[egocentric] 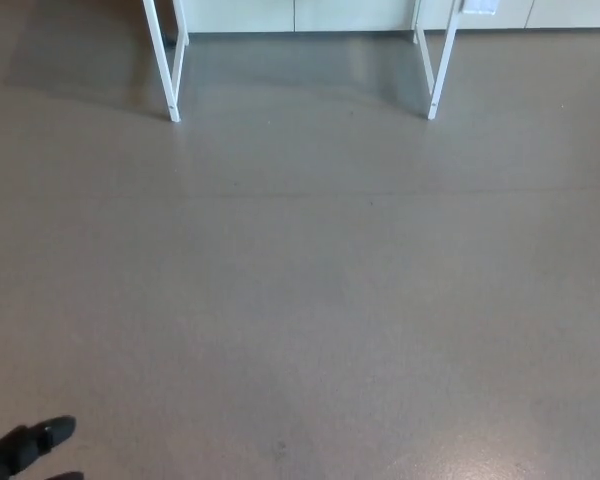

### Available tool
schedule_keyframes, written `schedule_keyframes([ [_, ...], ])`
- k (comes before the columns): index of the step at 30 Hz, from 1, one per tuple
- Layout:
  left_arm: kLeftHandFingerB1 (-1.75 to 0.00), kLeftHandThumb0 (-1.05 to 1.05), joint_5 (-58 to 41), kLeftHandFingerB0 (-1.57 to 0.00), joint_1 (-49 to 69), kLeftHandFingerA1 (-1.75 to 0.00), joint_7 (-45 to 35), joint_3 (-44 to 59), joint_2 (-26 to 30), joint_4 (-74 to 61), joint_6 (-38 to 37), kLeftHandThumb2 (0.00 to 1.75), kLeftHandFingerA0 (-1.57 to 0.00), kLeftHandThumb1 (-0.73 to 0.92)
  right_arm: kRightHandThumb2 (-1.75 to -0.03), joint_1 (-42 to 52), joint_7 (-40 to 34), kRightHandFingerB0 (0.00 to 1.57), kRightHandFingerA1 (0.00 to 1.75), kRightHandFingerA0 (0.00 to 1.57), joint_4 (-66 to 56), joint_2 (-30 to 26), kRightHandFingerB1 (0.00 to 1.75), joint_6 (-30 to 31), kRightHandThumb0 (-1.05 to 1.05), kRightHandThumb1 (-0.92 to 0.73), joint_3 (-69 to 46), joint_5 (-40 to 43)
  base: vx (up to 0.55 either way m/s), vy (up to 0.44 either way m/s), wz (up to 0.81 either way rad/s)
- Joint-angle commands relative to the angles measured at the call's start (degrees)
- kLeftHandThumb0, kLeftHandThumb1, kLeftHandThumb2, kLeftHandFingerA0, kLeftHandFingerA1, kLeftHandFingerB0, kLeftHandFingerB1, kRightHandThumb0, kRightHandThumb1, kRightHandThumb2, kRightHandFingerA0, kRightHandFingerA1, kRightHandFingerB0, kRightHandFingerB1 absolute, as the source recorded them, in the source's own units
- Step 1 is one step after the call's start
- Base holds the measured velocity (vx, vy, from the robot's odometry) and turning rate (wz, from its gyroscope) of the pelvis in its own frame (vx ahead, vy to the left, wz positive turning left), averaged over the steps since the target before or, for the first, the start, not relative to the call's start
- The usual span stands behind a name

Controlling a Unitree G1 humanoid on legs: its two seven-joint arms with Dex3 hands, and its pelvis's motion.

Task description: The robot walk towards a table in front and then pushes a layer of a file tray back to its original position using its right hand

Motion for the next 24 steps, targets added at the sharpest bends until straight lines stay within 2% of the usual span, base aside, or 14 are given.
schedule_keyframes([
  [1, -0.5, -0.02, -7.03, -0.19, 3.46, -0.57, -5.76, 1.81, 1.13, -4.03, 9.09, 0.91, -0.31, 0.5, -0.52, 2.88, 6.86, 0.62, 0.45, 0.68, -1.97, -1.34, 0.43, -1.11, -0.15, -0.42, -1.89, 5.49, 0.0, 0.0, 0.0],
  [4, -0.49, -0.03, -6.79, -0.17, 5.63, -0.57, -6.55, 1.63, 1.29, -4.91, 9.1, 0.91, -0.31, 0.5, -0.52, 3.83, 7.44, 0.63, 0.46, 0.69, 0.59, -1.21, 0.43, -4.3, -0.19, -0.4, -1.85, 4.64, 0.0, 0.0, 0.0],
  [9, -0.51, -0.03, -6.63, -0.19, 7.35, -0.58, -7.53, 1.5, 1.49, -4.15, 8.53, 0.91, -0.34, 0.5, -0.52, 6.23, 8.61, 0.61, 0.46, 0.69, 1.75, -0.84, 0.43, -5.8, -0.17, -0.42, -2.0, 5.06, 0.0, 0.0, 0.0],
  [10, -0.5, -0.03, -6.42, -0.18, 8.26, -0.57, -7.58, 1.31, 1.39, -4.16, 8.38, 0.91, -0.31, 0.5, -0.55, 6.93, 9.22, 0.61, 0.49, 0.71, 2.55, -0.86, 0.45, -6.49, -0.26, -0.39, -2.14, 5.26, 0.0, 0.0, 0.0],
  [13, -0.5, -0.03, -6.18, -0.19, 9.84, -0.56, -8.04, 1.28, 1.41, -3.74, 7.69, 0.91, -0.3, 0.51, -0.55, 7.17, 10.82, 0.61, 0.5, 0.71, 7.22, -0.63, 0.47, -11.77, -0.27, -0.39, -2.11, 5.09, 0.0, 0.0, 0.0],
  [24, -0.5, -0.03, -5.42, -0.19, 11.09, -0.56, -8.26, 0.89, 1.33, -3.22, 6.7, 0.91, -0.29, 0.51, -0.56, 8.62, 10.91, 0.62, 0.5, 0.72, 8.72, -0.7, 0.46, -13.34, -0.28, -0.39, -1.73, 4.93, -0.02, 0.016, 0.13],
])
